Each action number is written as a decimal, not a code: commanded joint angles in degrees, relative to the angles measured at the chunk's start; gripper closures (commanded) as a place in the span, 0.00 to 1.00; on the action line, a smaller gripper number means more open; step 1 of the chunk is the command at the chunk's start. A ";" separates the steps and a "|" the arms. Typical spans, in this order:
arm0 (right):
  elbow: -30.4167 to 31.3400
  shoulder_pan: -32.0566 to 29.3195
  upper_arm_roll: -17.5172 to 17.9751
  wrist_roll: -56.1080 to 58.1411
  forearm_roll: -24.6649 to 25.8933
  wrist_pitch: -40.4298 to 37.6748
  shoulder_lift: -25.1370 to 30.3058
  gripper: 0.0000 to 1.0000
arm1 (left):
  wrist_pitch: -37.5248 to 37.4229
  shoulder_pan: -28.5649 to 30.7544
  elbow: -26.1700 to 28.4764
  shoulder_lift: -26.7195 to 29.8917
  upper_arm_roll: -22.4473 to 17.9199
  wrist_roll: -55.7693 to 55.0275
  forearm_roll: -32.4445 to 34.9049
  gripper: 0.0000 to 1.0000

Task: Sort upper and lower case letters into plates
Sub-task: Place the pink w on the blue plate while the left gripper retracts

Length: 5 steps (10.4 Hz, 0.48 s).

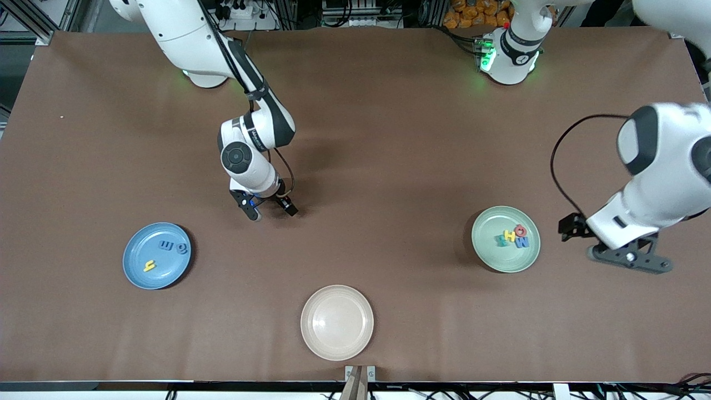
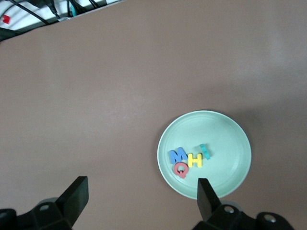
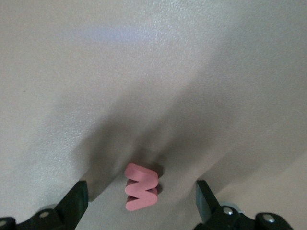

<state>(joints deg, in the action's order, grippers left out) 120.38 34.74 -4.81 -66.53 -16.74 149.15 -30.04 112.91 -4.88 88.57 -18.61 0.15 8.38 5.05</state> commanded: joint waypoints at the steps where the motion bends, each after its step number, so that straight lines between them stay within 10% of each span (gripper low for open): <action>1: 1.79 0.59 -0.55 -0.71 -0.22 0.70 1.22 0.42 | -4.25 -0.65 1.08 5.84 -1.20 -0.73 -1.10 0.00; 2: 1.79 0.59 -0.55 -0.80 -0.22 0.79 1.39 0.95 | -5.66 -0.57 1.08 7.87 -1.55 -0.73 -1.10 0.00; 5: 2.05 0.59 -0.98 -0.71 -0.05 0.79 1.48 1.00 | -10.14 -0.56 -0.23 13.15 -1.82 -4.93 -1.10 0.00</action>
<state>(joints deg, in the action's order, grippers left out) 120.61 34.74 -5.04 -66.59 -16.74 149.20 -28.75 105.34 -4.96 88.39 -8.41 -1.26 6.01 5.05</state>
